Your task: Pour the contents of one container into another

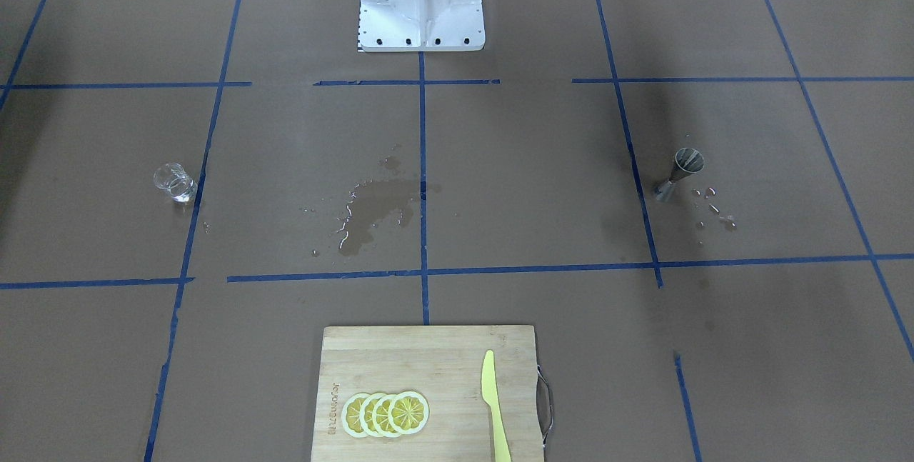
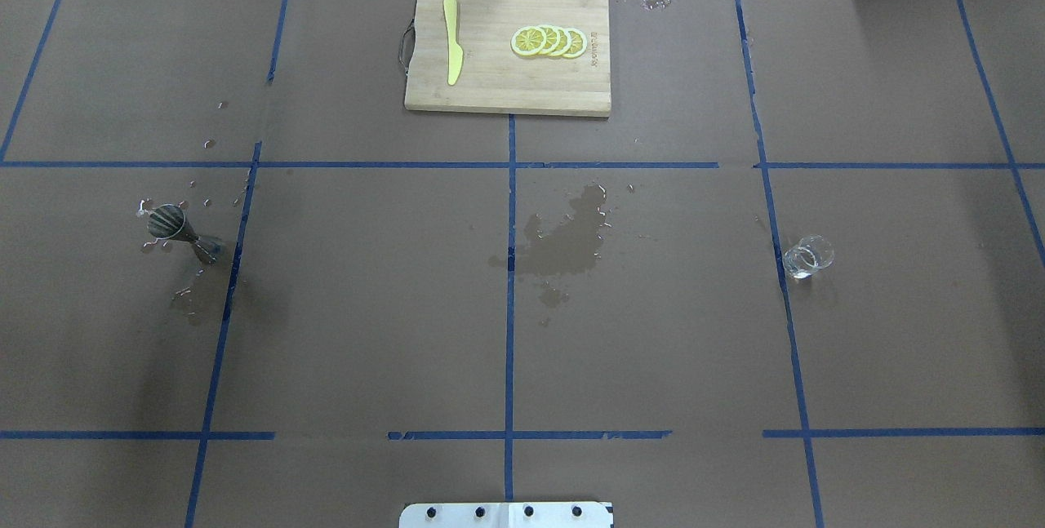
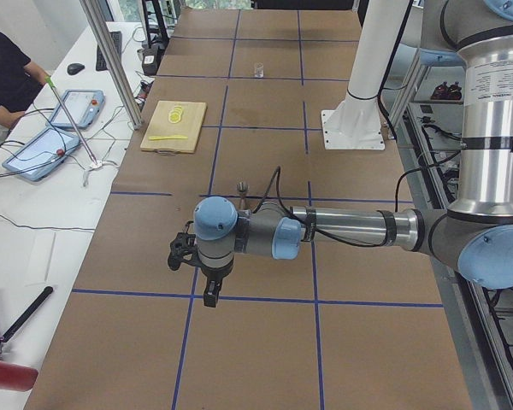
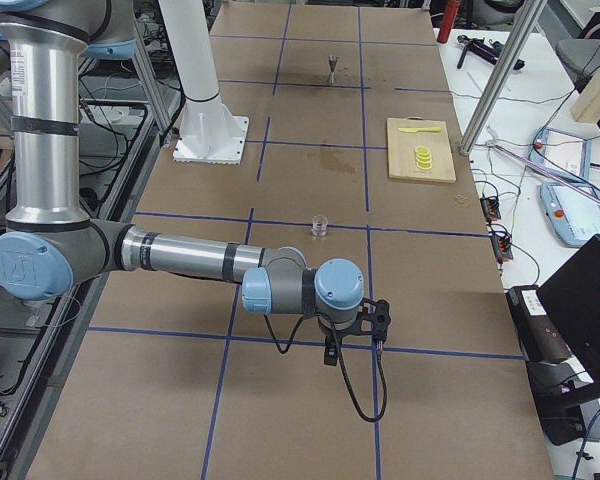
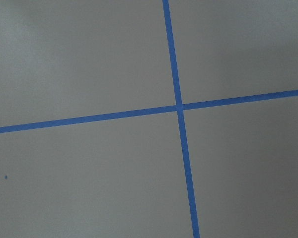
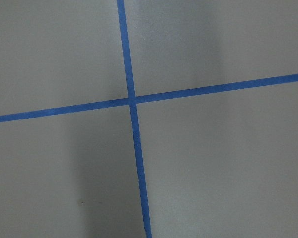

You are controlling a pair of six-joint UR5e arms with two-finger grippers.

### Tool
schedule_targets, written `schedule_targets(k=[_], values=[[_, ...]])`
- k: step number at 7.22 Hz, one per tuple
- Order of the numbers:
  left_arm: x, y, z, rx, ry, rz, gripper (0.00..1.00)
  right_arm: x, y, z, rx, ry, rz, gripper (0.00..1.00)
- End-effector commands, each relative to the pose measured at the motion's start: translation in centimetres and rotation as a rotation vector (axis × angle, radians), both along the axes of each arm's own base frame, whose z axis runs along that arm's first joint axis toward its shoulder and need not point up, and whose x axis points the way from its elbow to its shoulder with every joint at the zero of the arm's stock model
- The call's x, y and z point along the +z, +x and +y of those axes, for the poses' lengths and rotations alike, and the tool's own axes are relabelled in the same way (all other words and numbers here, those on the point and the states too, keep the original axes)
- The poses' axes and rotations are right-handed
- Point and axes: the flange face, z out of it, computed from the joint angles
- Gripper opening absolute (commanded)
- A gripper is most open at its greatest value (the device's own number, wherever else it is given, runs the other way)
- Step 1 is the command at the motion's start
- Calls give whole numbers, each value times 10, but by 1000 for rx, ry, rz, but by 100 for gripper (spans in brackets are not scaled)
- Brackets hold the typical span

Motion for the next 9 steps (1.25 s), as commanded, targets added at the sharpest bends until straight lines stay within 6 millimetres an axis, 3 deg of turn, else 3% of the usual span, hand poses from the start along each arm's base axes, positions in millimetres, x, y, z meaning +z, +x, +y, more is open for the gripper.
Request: schedule_targets(k=[1,4,5,6,7,8,9], values=[[-14,0,-4,1,29,-1,100,-2,2,-4,2,6,23,100],[-120,3,-11,-51,196,8,100,-8,2,-9,2,20,22,100],[-153,20,-7,-81,199,33,100,-12,1,-11,1,41,21,100],[-195,53,5,-107,185,70,100,-17,0,-13,15,43,15,100],[-226,85,25,-126,151,115,100,-35,-1,-31,39,49,11,100],[-261,135,50,-159,96,171,100,-24,-3,-28,40,20,6,100],[-272,187,74,-225,59,192,100,-25,-16,-30,14,24,5,100]])
